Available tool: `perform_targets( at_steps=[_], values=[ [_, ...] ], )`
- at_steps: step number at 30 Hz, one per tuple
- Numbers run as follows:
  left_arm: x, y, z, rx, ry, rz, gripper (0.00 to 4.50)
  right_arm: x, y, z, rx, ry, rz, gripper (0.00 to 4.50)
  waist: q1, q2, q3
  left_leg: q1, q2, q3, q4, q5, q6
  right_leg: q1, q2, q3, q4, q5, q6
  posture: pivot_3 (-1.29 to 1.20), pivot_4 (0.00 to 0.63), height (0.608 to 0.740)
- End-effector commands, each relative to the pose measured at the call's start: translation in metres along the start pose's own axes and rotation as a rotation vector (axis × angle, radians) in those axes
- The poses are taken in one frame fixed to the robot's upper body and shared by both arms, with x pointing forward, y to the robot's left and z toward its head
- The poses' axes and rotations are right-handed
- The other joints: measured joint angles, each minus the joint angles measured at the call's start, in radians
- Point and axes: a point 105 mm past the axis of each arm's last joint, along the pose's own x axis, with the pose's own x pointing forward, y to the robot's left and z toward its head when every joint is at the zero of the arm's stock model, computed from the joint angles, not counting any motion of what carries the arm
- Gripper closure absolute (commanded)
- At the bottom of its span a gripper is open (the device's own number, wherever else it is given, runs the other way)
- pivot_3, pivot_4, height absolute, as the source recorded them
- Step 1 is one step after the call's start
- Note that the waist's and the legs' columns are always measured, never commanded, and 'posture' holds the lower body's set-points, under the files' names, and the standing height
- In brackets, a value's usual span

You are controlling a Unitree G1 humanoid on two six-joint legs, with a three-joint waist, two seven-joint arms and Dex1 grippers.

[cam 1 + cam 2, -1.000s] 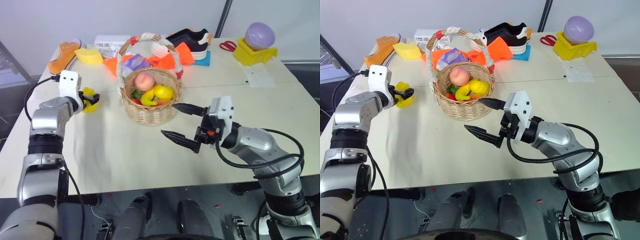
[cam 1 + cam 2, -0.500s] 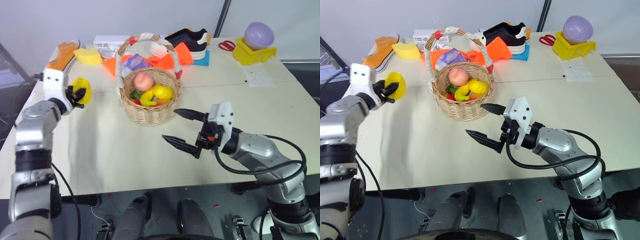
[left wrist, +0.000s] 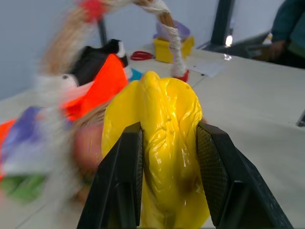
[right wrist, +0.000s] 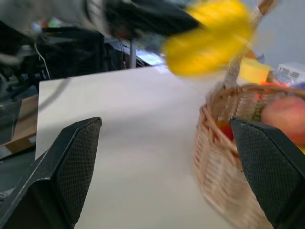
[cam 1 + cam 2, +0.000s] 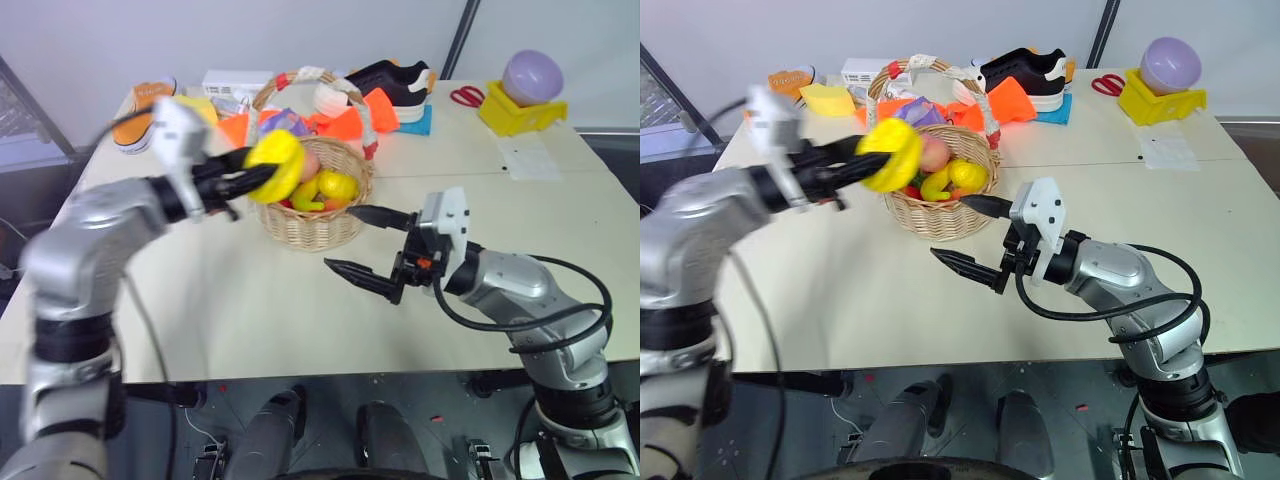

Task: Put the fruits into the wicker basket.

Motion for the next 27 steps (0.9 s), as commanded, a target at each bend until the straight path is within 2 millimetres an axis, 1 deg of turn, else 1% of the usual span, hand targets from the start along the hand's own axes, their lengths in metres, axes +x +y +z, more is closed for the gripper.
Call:
perform_targets(
  at_steps=[1, 2, 3, 4, 5, 6, 8, 10, 11, 13, 14, 17, 20, 24, 27],
  values=[
    [0.014, 0.018, -0.004, 0.048, 0.01, 0.097, 3.12, -0.001, 0.0, 0.008, -0.029, -0.031, -0.01, 0.0, -0.01, 0.0, 0.0, 0.0, 0.0, 0.0, -0.001, 0.001, 0.001, -0.001, 0.0, 0.001, 0.0, 0.0, 0.0, 0.0, 0.15, 0.74],
    [0.017, 0.019, -0.004, 0.045, -0.001, 0.097, 3.12, -0.001, 0.0, 0.009, -0.028, -0.036, -0.018, 0.0, -0.015, 0.0, 0.0, -0.001, 0.0, 0.001, -0.002, 0.001, 0.002, -0.003, 0.0, 0.001, 0.001, 0.0, 0.001, 0.0, 0.15, 0.74],
    [0.019, 0.019, -0.004, 0.044, -0.009, 0.095, 2.73, -0.002, 0.0, 0.01, -0.027, -0.044, -0.028, 0.0, -0.021, 0.0, 0.0, -0.002, 0.001, 0.0, -0.002, 0.001, 0.002, -0.005, 0.001, 0.001, 0.002, 0.0, 0.001, 0.0, 0.15, 0.74],
    [0.021, 0.021, -0.004, 0.035, -0.022, 0.099, 2.23, -0.002, -0.002, 0.011, -0.026, -0.055, -0.046, 0.0, -0.025, 0.0, 0.0, -0.002, 0.001, 0.0, -0.002, 0.002, 0.002, -0.006, 0.001, 0.0, 0.003, 0.0, 0.001, 0.0, 0.15, 0.74],
    [0.021, 0.022, -0.004, 0.032, -0.031, 0.103, 1.94, -0.003, -0.006, 0.013, -0.026, -0.068, -0.084, 0.0, -0.026, 0.0, 0.0, -0.002, 0.001, 0.0, -0.003, 0.002, 0.002, -0.006, 0.001, 0.0, 0.003, 0.0, 0.0, 0.0, 0.15, 0.74],
    [0.02, 0.023, -0.003, 0.043, -0.041, 0.1, 1.39, -0.003, -0.01, 0.014, -0.026, -0.075, -0.119, 0.0, -0.027, 0.0, 0.0, -0.002, 0.001, -0.001, -0.002, 0.002, 0.002, -0.006, 0.001, 0.0, 0.004, 0.0, 0.001, 0.0, 0.15, 0.74],
    [0.016, 0.021, 0.001, 0.043, -0.072, 0.07, 0.46, -0.001, -0.02, 0.012, -0.031, -0.06, -0.181, 0.0, -0.027, 0.0, 0.0, -0.002, 0.001, 0.0, -0.002, 0.002, 0.002, -0.005, 0.001, 0.0, 0.004, 0.0, 0.0, 0.0, 0.15, 0.74],
    [0.005, 0.011, 0.007, -0.052, -0.129, -0.033, 0.46, 0.002, -0.036, 0.006, -0.063, -0.024, -0.268, 0.0, -0.027, 0.0, 0.0, -0.002, 0.001, 0.0, -0.001, 0.002, 0.002, -0.005, 0.001, 0.0, 0.004, 0.0, 0.0, 0.0, 0.15, 0.74],
    [-0.002, 0.008, 0.009, -0.067, -0.156, -0.066, 0.46, 0.004, -0.045, 0.003, -0.075, -0.009, -0.316, 0.0, -0.029, 0.0, 0.0, -0.002, 0.001, 0.0, -0.001, 0.002, 0.002, -0.005, 0.001, 0.0, 0.004, 0.0, 0.0, 0.0, 0.15, 0.74],
    [-0.014, 0.007, 0.009, -0.08, -0.186, -0.088, 0.46, 0.009, -0.063, -0.002, -0.06, -0.001, -0.398, 0.0, -0.031, 0.0, 0.0, -0.002, 0.001, 0.0, -0.001, 0.002, 0.002, -0.005, 0.001, 0.0, 0.004, 0.0, 0.0, 0.0, 0.15, 0.74],
    [-0.018, 0.006, 0.008, -0.088, -0.193, -0.093, 0.46, 0.011, -0.069, -0.003, -0.053, -0.001, -0.423, 0.0, -0.03, 0.0, 0.0, -0.002, 0.001, -0.001, -0.002, 0.002, 0.001, -0.005, 0.001, 0.0, 0.004, 0.0, 0.0, 0.0, 0.15, 0.74],
    [-0.041, -0.014, -0.009, -0.134, -0.169, -0.211, 0.46, 0.025, -0.096, -0.011, -0.054, 0.012, -0.509, 0.0, -0.038, 0.001, 0.0, -0.001, 0.001, 0.0, -0.002, 0.003, 0.001, -0.005, 0.002, 0.001, 0.005, 0.0, 0.0, 0.0, 0.15, 0.74],
    [-0.047, -0.024, -0.018, -0.153, -0.142, -0.236, 0.46, 0.036, -0.114, -0.012, -0.048, -0.001, -0.559, 0.0, -0.031, 0.001, 0.0, -0.001, 0.001, 0.0, -0.003, 0.003, 0.0, -0.006, 0.002, 0.001, 0.005, 0.0, 0.0, 0.0, 0.15, 0.74],
    [-0.047, -0.03, -0.019, -0.126, -0.145, -0.231, 0.46, 0.049, -0.132, -0.01, -0.039, -0.024, -0.605, 0.0, -0.024, 0.001, 0.0, -0.001, 0.001, -0.001, -0.002, 0.003, 0.0, -0.008, 0.005, 0.001, 0.004, 0.001, -0.001, 0.0, 0.15, 0.74],
    [-0.048, -0.034, -0.017, -0.114, -0.164, -0.228, 0.43, 0.052, -0.142, -0.011, -0.037, -0.039, -0.639, 0.9, -0.025, 0.001, 0.0, 0.0, 0.001, -0.001, -0.002, 0.003, -0.001, -0.007, 0.005, 0.001, 0.004, 0.001, -0.001, 0.0, 0.15, 0.74]
  ],
)
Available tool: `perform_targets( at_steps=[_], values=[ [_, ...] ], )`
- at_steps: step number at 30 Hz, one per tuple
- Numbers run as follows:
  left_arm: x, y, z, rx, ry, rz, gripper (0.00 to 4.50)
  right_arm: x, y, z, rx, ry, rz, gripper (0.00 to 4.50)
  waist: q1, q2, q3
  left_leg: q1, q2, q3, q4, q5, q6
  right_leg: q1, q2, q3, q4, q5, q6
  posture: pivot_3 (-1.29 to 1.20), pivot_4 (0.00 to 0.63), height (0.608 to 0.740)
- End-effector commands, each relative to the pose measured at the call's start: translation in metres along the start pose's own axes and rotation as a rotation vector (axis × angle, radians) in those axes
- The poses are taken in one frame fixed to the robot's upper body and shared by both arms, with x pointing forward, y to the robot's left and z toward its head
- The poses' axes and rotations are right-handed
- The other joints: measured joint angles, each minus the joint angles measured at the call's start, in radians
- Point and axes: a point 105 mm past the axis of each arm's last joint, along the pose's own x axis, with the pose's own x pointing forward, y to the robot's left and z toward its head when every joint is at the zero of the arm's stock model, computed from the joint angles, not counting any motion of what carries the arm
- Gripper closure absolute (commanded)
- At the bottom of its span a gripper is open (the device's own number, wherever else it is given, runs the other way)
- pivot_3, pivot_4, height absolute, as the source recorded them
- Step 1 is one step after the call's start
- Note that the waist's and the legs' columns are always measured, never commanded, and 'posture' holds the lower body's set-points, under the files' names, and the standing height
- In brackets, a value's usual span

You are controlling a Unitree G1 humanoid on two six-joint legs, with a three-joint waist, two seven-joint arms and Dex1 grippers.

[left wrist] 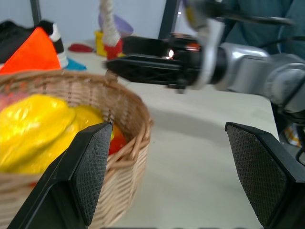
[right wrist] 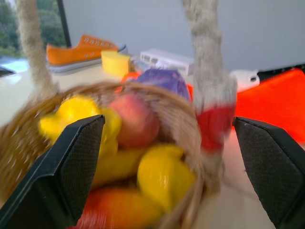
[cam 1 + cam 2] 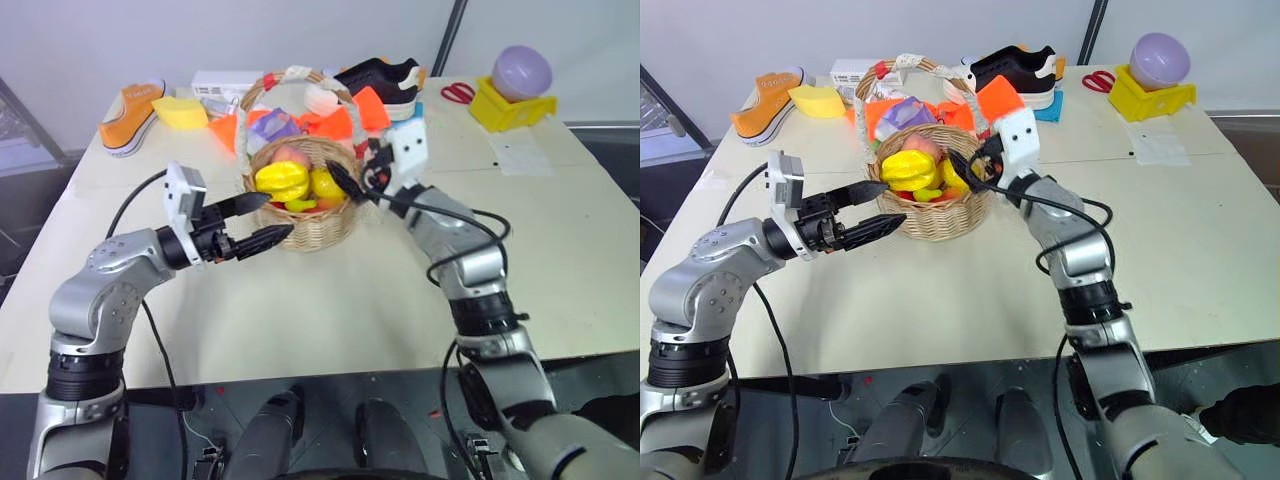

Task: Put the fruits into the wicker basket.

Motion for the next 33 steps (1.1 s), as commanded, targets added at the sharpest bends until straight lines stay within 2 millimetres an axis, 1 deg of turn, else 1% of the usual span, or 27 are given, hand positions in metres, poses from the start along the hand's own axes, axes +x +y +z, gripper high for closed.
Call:
perform_targets(
  at_steps=[1, 5, 7, 8, 9, 12, 15, 18, 19, 20, 21, 23, 24, 26, 28, 30, 31, 33],
  values=[
    [0.001, -0.008, 0.011, 0.051, -0.046, -0.011, 0.43, 0.004, -0.012, 0.012, -0.005, -0.065, -0.05, 1.4, -0.001, 0.0, 0.0, 0.0, 0.0, 0.0, 0.0, 0.0, 0.0, 0.0, 0.0, 0.0, 0.0, 0.0, 0.0, 0.0, 0.15, 0.74],
    [0.001, -0.007, 0.012, 0.058, -0.052, 0.004, 0.43, 0.004, -0.013, 0.013, 0.008, -0.082, -0.048, 3.55, -0.005, 0.0, 0.0, 0.0, 0.0, 0.0, -0.001, 0.0, 0.0, 0.0, 0.001, 0.0, 0.001, 0.0, 0.0, 0.0, 0.15, 0.74],
    [0.002, -0.006, 0.013, 0.075, -0.058, 0.014, 0.43, 0.001, -0.015, 0.016, -0.012, -0.095, -0.055, 4.46, -0.007, 0.0, 0.0, 0.0, 0.0, 0.0, -0.001, 0.0, 0.0, 0.0, 0.001, 0.0, 0.001, 0.0, 0.0, 0.0, 0.15, 0.74],
    [0.003, -0.005, 0.014, 0.082, -0.06, 0.018, 0.43, -0.001, -0.016, 0.018, -0.023, -0.101, -0.061, 4.46, -0.007, 0.001, 0.0, 0.0, 0.0, 0.0, -0.001, 0.0, 0.0, 0.0, 0.001, 0.0, 0.001, 0.0, 0.0, 0.0, 0.15, 0.74],
    [0.005, -0.004, 0.016, 0.098, -0.067, 0.027, 0.43, -0.007, -0.023, 0.023, -0.036, -0.118, -0.087, 4.46, -0.006, 0.001, 0.0, 0.0, 0.0, 0.0, -0.001, 0.0, 0.0, 0.0, 0.001, 0.001, 0.001, 0.0, 0.0, 0.0, 0.15, 0.74],
    [0.011, 0.0, 0.02, 0.147, -0.074, 0.038, 0.43, -0.039, -0.061, 0.039, -0.099, -0.161, -0.23, 4.46, 0.007, 0.001, 0.001, 0.0, 0.0, 0.0, -0.001, 0.0, 0.0, -0.001, 0.001, 0.0, 0.0, 0.0, 0.0, 0.0, 0.15, 0.74],
    [0.015, 0.0, 0.022, 0.153, -0.091, 0.036, 0.43, -0.065, -0.084, 0.044, -0.123, -0.175, -0.326, 4.46, 0.016, 0.001, 0.001, 0.0, -0.001, 0.0, -0.001, -0.001, -0.002, 0.0, -0.001, 0.0, -0.001, 0.0, 0.0, 0.0, 0.15, 0.74],
    [0.024, 0.004, 0.027, 0.177, -0.129, 0.048, 0.43, -0.123, -0.137, 0.04, -0.193, -0.121, -0.553, 4.46, 0.027, 0.001, 0.001, 0.0, -0.001, 0.0, -0.001, -0.001, -0.002, 0.0, -0.001, 0.0, -0.001, 0.0, 0.0, 0.0, 0.15, 0.74],
    [0.026, 0.005, 0.028, 0.183, -0.137, 0.053, 0.43, -0.134, -0.146, 0.039, -0.205, -0.107, -0.599, 4.46, 0.029, 0.002, 0.001, 0.0, -0.001, 0.0, -0.001, -0.001, -0.002, 0.001, -0.001, 0.0, -0.001, 0.0, 0.0, 0.0, 0.15, 0.74],
    [0.029, 0.005, 0.029, 0.181, -0.151, 0.051, 0.43, -0.15, -0.16, 0.036, -0.215, -0.078, -0.675, 4.46, 0.027, 0.002, 0.001, -0.001, -0.001, 0.0, -0.001, -0.001, -0.002, 0.002, -0.002, 0.0, -0.001, 0.0, 0.0, 0.0, 0.15, 0.74],
    [0.032, 0.004, 0.029, 0.18, -0.157, 0.044, 0.43, -0.161, -0.17, 0.034, -0.214, -0.061, -0.727, 4.46, 0.026, 0.002, 0.001, -0.001, -0.001, 0.001, -0.001, -0.001, -0.001, 0.003, -0.002, 0.0, -0.001, 0.0, 0.0, 0.0, 0.15, 0.74],
    [0.038, 0.002, 0.027, 0.176, -0.157, 0.024, 0.43, -0.179, -0.187, 0.028, -0.208, -0.026, -0.813, 4.46, 0.017, 0.003, 0.001, -0.001, -0.001, 0.002, -0.001, 0.0, 0.0, 0.003, -0.003, 0.001, 0.0, 0.0, 0.0, 0.0, 0.15, 0.74],
    [0.04, 0.001, 0.026, 0.176, -0.154, 0.017, 0.43, -0.184, -0.192, 0.025, -0.21, -0.014, -0.84, 4.46, 0.01, 0.003, 0.001, -0.001, 0.0, 0.002, -0.001, 0.0, 0.0, 0.003, -0.003, 0.001, 0.0, 0.0, 0.0, 0.0, 0.15, 0.74],
    [0.042, -0.001, 0.024, 0.178, -0.149, 0.008, 0.43, -0.191, -0.198, 0.022, -0.203, -0.003, -0.876, 4.46, -0.006, 0.006, 0.0, 0.0, 0.0, 0.002, -0.001, 0.0, 0.0, 0.003, -0.003, 0.001, 0.001, 0.0, 0.0, 0.0, 0.15, 0.74],
    [0.044, -0.002, 0.024, 0.173, -0.149, 0.002, 0.43, -0.198, -0.202, 0.016, -0.192, 0.01, -0.909, 4.46, -0.012, 0.006, 0.0, 0.0, 0.001, 0.002, -0.001, 0.0, 0.0, 0.003, -0.002, 0.001, 0.001, 0.0, 0.0, 0.0, 0.15, 0.74],
    [0.046, -0.003, 0.024, 0.169, -0.151, -0.004, 0.43, -0.2, -0.202, 0.014, -0.176, 0.009, -0.913, 3.5, -0.01, 0.007, 0.0, 0.0, 0.001, 0.002, -0.001, 0.0, 0.0, 0.003, -0.002, 0.001, 0.001, 0.0, 0.0, 0.0, 0.15, 0.74],
    [0.046, -0.003, 0.024, 0.169, -0.151, -0.008, 0.43, -0.2, -0.202, 0.013, -0.167, 0.004, -0.91, 3.12, -0.007, 0.007, 0.0, 0.0, 0.001, 0.002, -0.001, 0.0, 0.001, 0.003, -0.002, 0.001, 0.001, 0.0, 0.0, 0.0, 0.15, 0.74],
    [0.048, -0.004, 0.024, 0.169, -0.148, -0.015, 0.43, -0.202, -0.2, 0.014, -0.173, 0.002, -0.911, 2.14, -0.003, 0.007, 0.0, 0.0, 0.001, 0.002, 0.0, 0.0, 0.001, 0.004, -0.002, 0.001, 0.001, 0.0, 0.0, 0.0, 0.15, 0.74]
  ],
)
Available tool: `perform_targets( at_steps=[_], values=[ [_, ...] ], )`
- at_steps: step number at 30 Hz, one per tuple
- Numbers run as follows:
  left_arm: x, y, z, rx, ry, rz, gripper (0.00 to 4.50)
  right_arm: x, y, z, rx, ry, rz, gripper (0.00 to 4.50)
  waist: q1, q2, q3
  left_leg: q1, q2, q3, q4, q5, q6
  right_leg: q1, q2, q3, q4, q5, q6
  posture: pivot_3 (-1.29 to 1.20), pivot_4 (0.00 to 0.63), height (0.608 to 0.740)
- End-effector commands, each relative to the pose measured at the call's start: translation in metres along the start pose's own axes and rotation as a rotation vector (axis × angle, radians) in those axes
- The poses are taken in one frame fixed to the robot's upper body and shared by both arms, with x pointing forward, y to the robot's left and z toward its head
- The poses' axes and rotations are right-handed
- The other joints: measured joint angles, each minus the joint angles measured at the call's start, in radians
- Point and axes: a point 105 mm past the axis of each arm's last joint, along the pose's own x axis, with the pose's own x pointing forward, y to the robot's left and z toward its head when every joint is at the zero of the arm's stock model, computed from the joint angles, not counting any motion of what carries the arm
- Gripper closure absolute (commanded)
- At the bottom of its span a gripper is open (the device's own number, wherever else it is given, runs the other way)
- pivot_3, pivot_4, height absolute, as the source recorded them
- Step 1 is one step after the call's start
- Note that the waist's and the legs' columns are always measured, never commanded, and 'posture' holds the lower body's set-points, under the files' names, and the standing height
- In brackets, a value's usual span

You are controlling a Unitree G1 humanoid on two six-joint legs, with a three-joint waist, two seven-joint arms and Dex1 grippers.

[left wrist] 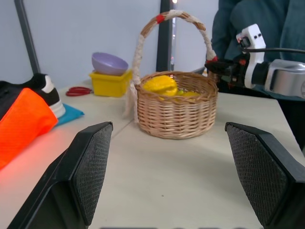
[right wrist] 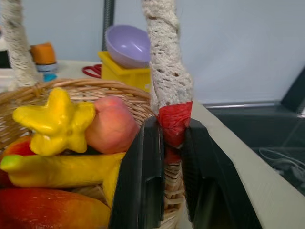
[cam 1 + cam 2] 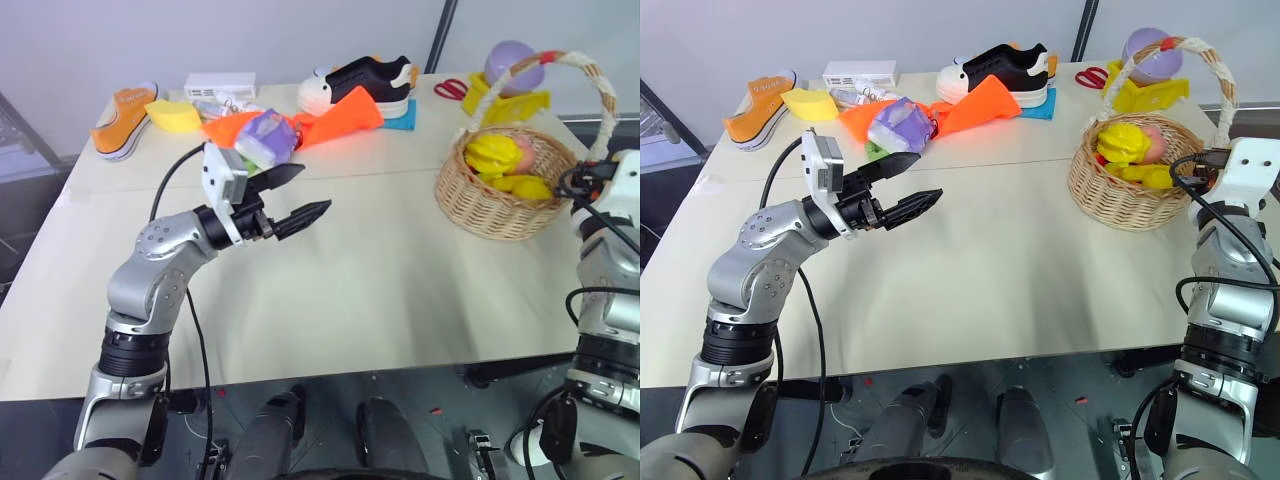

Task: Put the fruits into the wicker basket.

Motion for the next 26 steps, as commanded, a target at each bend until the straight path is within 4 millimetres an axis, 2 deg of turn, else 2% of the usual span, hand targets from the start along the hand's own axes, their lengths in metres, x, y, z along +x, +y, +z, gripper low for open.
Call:
perform_targets(
  at_steps=[1, 2, 8, 11, 13, 16, 18, 21, 26],
  values=[
    [0.004, -0.001, 0.011, 0.044, -0.03, -0.015, 0.43, -0.006, -0.005, 0.02, -0.005, -0.078, -0.017, 1.55, 0.004, 0.0, 0.0, 0.0, 0.0, 0.0, 0.0, 0.0, 0.0, 0.0, 0.0, 0.0, 0.0, 0.0, 0.0, 0.0, 0.15, 0.74],
    [0.004, 0.0, 0.01, 0.044, -0.027, -0.017, 0.43, -0.01, -0.006, 0.021, -0.011, -0.084, -0.015, 1.07, 0.007, 0.0, 0.0, 0.0, 0.0, 0.0, 0.0, 0.0, 0.0, 0.0, 0.0, 0.0, 0.0, 0.0, 0.0, 0.0, 0.15, 0.74],
    [-0.01, 0.011, -0.003, 0.06, 0.053, 0.005, 0.43, -0.045, -0.019, 0.009, -0.132, -0.065, 0.044, 1.07, 0.011, 0.0, 0.0, 0.0, -0.001, -0.001, 0.001, 0.0, 0.0, 0.001, 0.0, -0.001, -0.001, 0.0, 0.0, 0.0, 0.15, 0.74],
    [-0.028, 0.022, -0.013, 0.062, 0.102, 0.058, 0.43, -0.07, -0.013, -0.002, -0.172, -0.043, 0.154, 1.07, 0.007, 0.001, -0.001, 0.0, -0.001, -0.001, 0.0, 0.0, 0.0, 0.001, -0.001, 0.0, -0.001, 0.0, 0.0, 0.0, 0.15, 0.74],
    [-0.045, 0.032, -0.024, 0.059, 0.15, 0.124, 0.43, -0.088, 0.004, -0.007, -0.166, -0.024, 0.291, 1.07, 0.001, 0.003, -0.002, 0.0, -0.001, -0.001, 0.0, 0.0, 0.0, 0.001, -0.001, 0.0, -0.001, 0.0, 0.0, 0.0, 0.15, 0.74],
    [-0.079, 0.049, -0.045, 0.062, 0.227, 0.286, 0.43, -0.117, 0.05, -0.017, -0.143, 0.021, 0.572, 1.07, -0.005, 0.004, -0.002, 0.002, 0.001, 0.0, -0.001, -0.001, 0.001, 0.001, -0.001, 0.0, -0.001, -0.001, -0.002, 0.0, 0.15, 0.74],
    [-0.093, 0.055, -0.052, 0.056, 0.25, 0.35, 0.43, -0.126, 0.067, -0.02, -0.111, 0.038, 0.668, 1.07, -0.001, 0.004, -0.002, 0.003, 0.001, 0.0, -0.001, -0.002, 0.0, 0.002, -0.001, 0.0, -0.001, -0.002, -0.004, 0.0, 0.15, 0.74],
    [-0.126, 0.057, -0.075, 0.047, 0.365, 0.454, 0.43, -0.132, 0.101, -0.026, -0.033, 0.056, 0.813, 1.07, 0.002, 0.003, -0.002, 0.004, 0.001, -0.001, 0.0, -0.003, -0.001, 0.002, -0.001, 0.0, -0.003, -0.003, -0.005, 0.0, 0.15, 0.74],
    [-0.14, 0.048, -0.082, 0.034, 0.382, 0.498, 0.43, -0.12, 0.122, -0.033, -0.007, 0.053, 0.875, 1.07, 0.016, 0.003, -0.002, 0.005, 0.001, -0.002, 0.0, -0.004, -0.001, 0.005, -0.002, -0.001, -0.007, -0.004, -0.006, 0.0, 0.15, 0.74]
  ],
)
